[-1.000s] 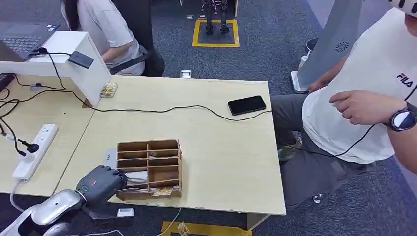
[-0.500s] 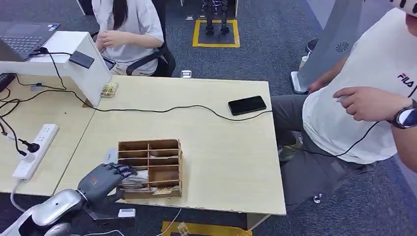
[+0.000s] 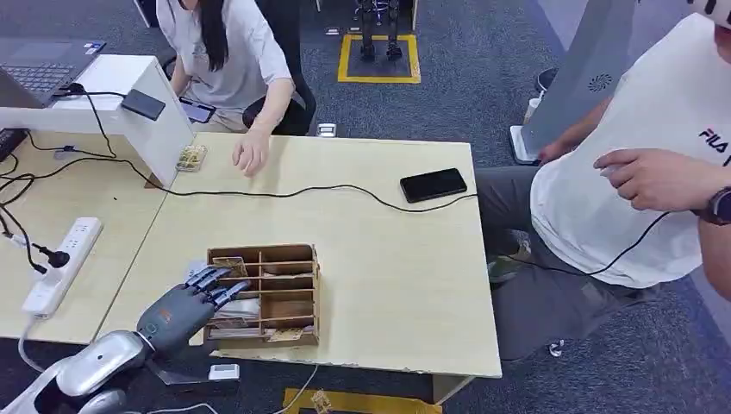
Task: Pass the card to the sensor for recognition and then transmit it.
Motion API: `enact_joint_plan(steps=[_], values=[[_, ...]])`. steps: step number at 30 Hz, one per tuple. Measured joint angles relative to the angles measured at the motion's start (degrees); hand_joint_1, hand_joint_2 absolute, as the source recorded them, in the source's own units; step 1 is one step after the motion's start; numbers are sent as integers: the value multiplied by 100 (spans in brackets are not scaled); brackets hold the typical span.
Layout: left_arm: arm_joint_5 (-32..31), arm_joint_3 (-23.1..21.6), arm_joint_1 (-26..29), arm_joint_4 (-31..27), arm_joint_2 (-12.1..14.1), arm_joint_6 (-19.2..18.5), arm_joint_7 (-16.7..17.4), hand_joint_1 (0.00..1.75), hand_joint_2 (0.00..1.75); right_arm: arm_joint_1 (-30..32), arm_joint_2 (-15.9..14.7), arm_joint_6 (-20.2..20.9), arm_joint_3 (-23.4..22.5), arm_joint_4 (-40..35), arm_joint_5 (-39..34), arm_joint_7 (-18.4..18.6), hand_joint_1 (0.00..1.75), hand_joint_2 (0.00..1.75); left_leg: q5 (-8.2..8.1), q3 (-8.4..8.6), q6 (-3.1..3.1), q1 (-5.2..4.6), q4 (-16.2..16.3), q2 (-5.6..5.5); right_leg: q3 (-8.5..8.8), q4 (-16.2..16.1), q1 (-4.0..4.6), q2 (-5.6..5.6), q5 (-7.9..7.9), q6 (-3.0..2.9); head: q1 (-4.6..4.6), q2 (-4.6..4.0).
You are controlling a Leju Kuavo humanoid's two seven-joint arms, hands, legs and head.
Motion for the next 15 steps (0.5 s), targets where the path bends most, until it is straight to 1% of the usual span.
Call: enact_joint_plan(steps=[5, 10, 15], values=[[-11, 0, 3, -33, 0, 31, -4, 0, 175, 0, 0, -7, 0, 0, -13, -9, 0, 175, 0, -1, 0, 0, 0, 0, 0, 0, 0, 0, 0, 0, 0, 0], [-203, 0, 64, -157, 15, 111, 63, 0, 175, 1, 0, -9, 0, 0, -20, -7, 0, 175, 0, -1, 0, 0, 0, 0, 0, 0, 0, 0, 0, 0, -2, 0], [-302, 0, 211, -354, 151, 116, 136, 0, 175, 4, 0, -9, -15, 0, -37, 7, 0, 175, 0, -2, 0, 0, 0, 1, -1, 0, 1, 1, 0, 0, 0, 0]])
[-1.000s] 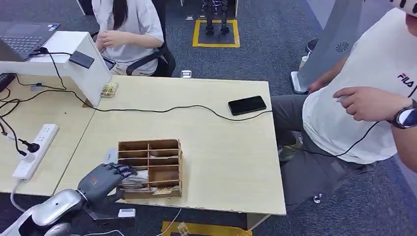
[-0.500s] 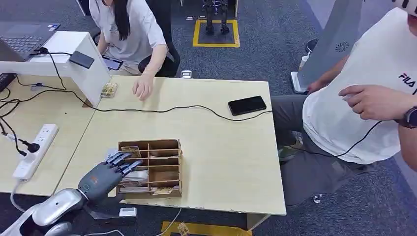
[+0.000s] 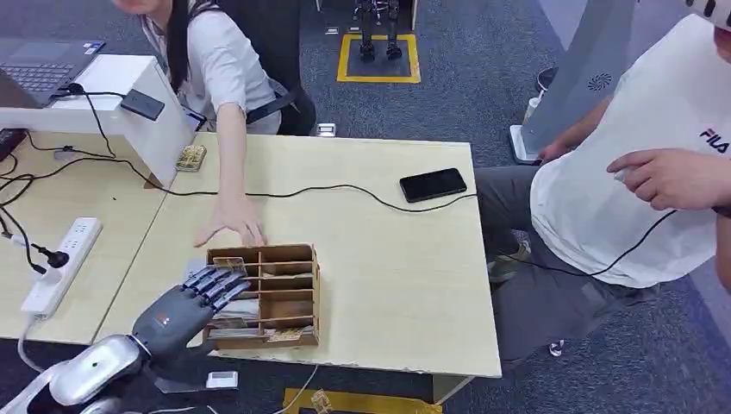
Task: Pass the card to the sensor for recognition and then transmit it.
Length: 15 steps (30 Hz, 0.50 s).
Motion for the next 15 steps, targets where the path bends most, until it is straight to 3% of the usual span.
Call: enact_joint_plan(steps=[15], values=[[-502, 0, 359, -291, 284, -68, 352, 0, 175, -1, 2, -15, -79, 0, -72, 2, 0, 175, 0, 0, 0, -1, 0, -1, 0, 0, -1, -1, 0, 0, -2, 0]])
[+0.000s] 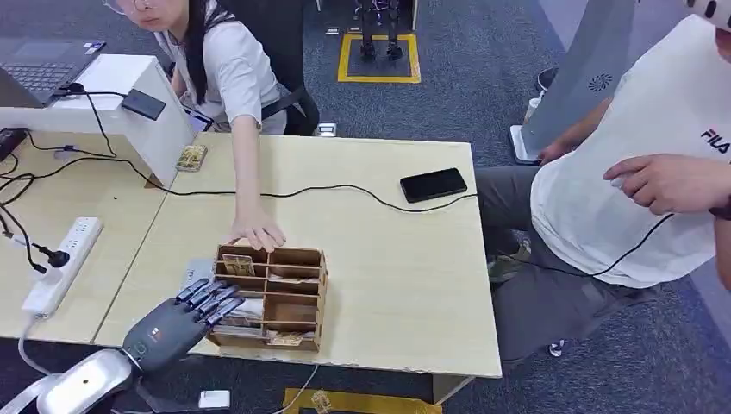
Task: Pass the card to the sensor for recognition and then transmit it.
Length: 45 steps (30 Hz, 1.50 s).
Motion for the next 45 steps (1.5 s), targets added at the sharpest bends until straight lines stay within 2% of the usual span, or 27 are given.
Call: enact_joint_plan(steps=[21, 43, 44, 45], values=[[-11, -2, -39, 11, -68, -79, -18, 0, 175, -2, 7, 2, -7, 0, 13, 0, 0, 175, 0, 1, 0, 0, 0, 1, 0, 0, 0, 0, 0, 0, 0, 0], [-92, -74, -244, 282, -297, -171, 57, 0, 175, -4, 22, 17, -5, 0, 92, 20, 0, 175, 0, 1, 0, 0, 0, 1, 0, 0, 0, 1, 0, 0, 2, 0], [-90, -74, -244, 289, -297, -171, 57, 152, 175, -4, 22, 18, -5, 0, 92, 20, 0, 175, 0, 1, 0, 0, 0, 1, 0, 0, 0, 1, 0, 0, 2, 0], [-73, -74, -244, 295, -297, -171, 55, 175, 175, -5, 22, 18, -7, 0, 92, 20, 0, 175, 0, 1, 0, 0, 0, 1, 0, 0, 0, 1, 0, 0, 2, 0]])
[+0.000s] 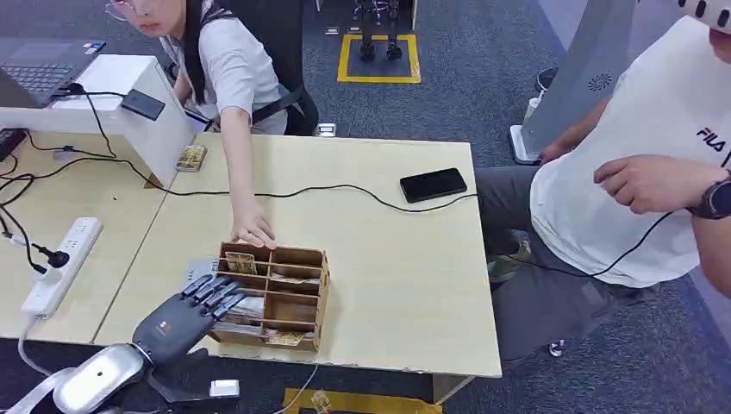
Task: Pass the card to the sensor for recognition and then transmit it.
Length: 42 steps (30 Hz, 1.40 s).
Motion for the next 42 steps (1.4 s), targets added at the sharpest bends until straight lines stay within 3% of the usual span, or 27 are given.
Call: enact_joint_plan(steps=[25, 32, 36, 42], values=[[542, 28, 23, 0, 389, -85, -168, 175, 175, 0, 0, 4, 2, 0, 15, -15, 0, 175, 0, -1, 0, 1, 0, 1, 0, 0, 1, 1, 0, 0, 0, 0], [999, 188, 106, -164, 618, -79, -306, 175, 175, 0, 0, 7, 2, 0, 15, -17, 0, 175, 0, -1, 0, 2, 0, 1, 0, 0, 2, 1, 0, 0, -2, 0], [1861, 560, 284, -499, 964, -188, -591, 175, 175, 2, 0, 7, 2, 0, 24, -15, 0, 175, 0, -2, 0, 7, 0, 2, -1, 0, 6, 2, 0, 0, 0, 0], [3251, 1813, 621, -1185, 1647, -713, -1047, 175, 175, 2, 0, 7, 2, 0, 46, -24, 0, 175, 0, -3, -1, 8, 0, 1, 0, 1, 7, 1, 0, -1, 0, 0]])
